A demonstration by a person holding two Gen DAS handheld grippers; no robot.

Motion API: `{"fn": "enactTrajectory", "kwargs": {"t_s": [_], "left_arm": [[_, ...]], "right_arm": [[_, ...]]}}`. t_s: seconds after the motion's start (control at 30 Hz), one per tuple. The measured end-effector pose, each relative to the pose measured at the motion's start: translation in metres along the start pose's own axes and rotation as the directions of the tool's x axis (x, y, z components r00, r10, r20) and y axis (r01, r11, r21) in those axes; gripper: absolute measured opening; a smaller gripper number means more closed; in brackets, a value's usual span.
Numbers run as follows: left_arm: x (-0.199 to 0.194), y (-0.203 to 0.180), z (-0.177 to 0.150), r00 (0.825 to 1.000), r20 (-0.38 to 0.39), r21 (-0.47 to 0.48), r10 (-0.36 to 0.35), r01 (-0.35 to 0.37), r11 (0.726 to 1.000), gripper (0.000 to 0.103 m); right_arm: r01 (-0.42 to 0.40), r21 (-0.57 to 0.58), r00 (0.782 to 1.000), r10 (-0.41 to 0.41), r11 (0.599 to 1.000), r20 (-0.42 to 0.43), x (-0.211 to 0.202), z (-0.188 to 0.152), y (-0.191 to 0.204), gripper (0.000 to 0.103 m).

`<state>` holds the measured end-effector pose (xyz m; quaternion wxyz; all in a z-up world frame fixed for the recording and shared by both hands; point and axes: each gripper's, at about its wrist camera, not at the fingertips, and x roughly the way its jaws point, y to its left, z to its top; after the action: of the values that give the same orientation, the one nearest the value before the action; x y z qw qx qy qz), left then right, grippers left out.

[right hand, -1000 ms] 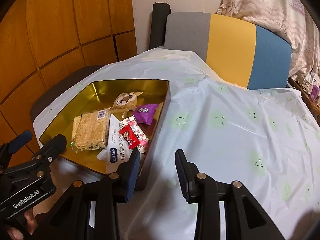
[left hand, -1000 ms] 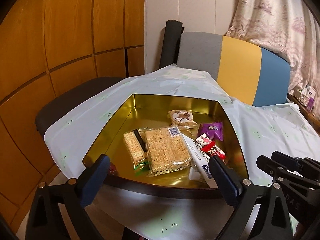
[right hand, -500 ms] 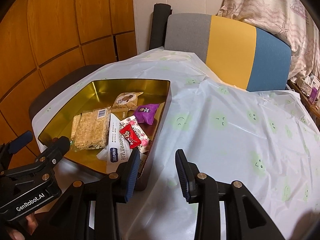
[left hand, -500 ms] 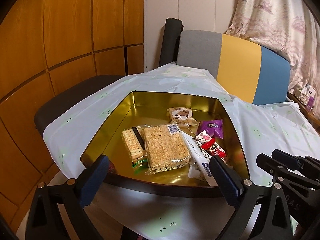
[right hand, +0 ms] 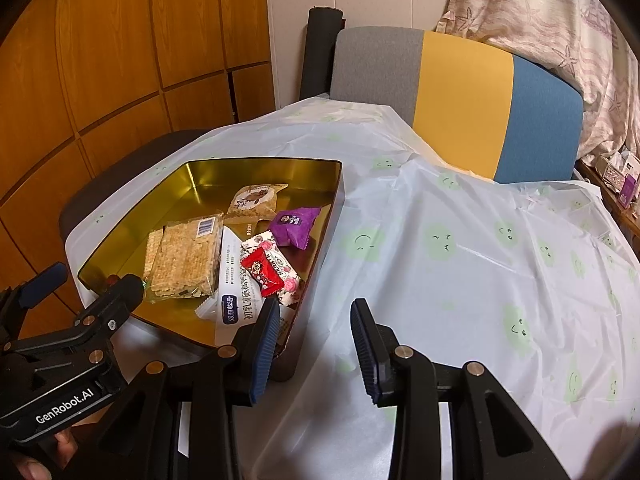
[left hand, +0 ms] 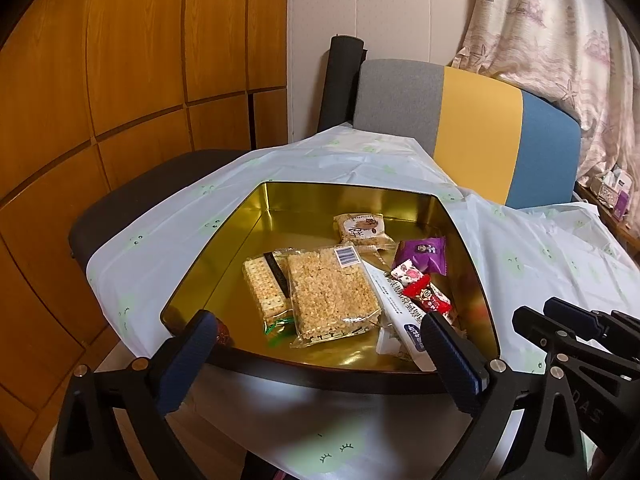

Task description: Organize snacks

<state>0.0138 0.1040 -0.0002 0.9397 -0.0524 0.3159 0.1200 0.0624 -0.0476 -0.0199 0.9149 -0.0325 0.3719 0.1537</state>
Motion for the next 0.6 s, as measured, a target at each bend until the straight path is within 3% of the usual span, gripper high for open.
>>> {"fn": "enactTrajectory", "kwargs": {"t_s": [0.6], "left_arm": [[0.0010, 0.0018, 0.0003, 1.000, -0.005, -0.008, 0.009, -0.009, 1.000, 0.102]], "right_arm": [[-0.005, -0.009, 1.000, 0.005, 1.000, -0.003, 0.0004, -0.0021, -0.0005, 0.037]]}}
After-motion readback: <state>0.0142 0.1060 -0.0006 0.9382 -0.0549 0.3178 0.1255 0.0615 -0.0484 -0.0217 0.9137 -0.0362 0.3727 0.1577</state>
